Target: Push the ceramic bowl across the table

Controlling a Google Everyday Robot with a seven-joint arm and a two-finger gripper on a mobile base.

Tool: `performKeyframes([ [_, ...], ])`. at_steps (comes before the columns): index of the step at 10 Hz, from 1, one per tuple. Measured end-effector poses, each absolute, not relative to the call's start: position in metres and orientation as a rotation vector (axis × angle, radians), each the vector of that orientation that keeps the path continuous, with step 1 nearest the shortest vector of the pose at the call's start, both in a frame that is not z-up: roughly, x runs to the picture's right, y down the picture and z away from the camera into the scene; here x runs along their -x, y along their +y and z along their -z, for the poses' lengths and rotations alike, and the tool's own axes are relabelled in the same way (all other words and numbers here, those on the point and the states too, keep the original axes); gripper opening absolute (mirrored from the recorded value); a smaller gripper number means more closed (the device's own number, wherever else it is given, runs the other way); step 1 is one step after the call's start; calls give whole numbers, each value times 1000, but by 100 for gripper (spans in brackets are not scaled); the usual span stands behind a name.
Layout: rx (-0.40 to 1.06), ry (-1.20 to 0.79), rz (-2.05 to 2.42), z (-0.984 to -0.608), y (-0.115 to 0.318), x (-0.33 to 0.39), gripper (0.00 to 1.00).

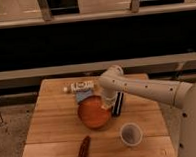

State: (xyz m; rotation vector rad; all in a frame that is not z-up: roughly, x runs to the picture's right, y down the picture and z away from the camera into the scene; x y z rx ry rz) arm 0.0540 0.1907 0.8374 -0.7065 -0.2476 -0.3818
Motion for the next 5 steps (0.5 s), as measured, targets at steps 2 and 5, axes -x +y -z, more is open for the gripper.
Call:
performKeyframes([
  [2, 711, -225, 361, -836, 190, -67, 0],
  [5, 717, -195, 334, -835, 191, -86, 0],
])
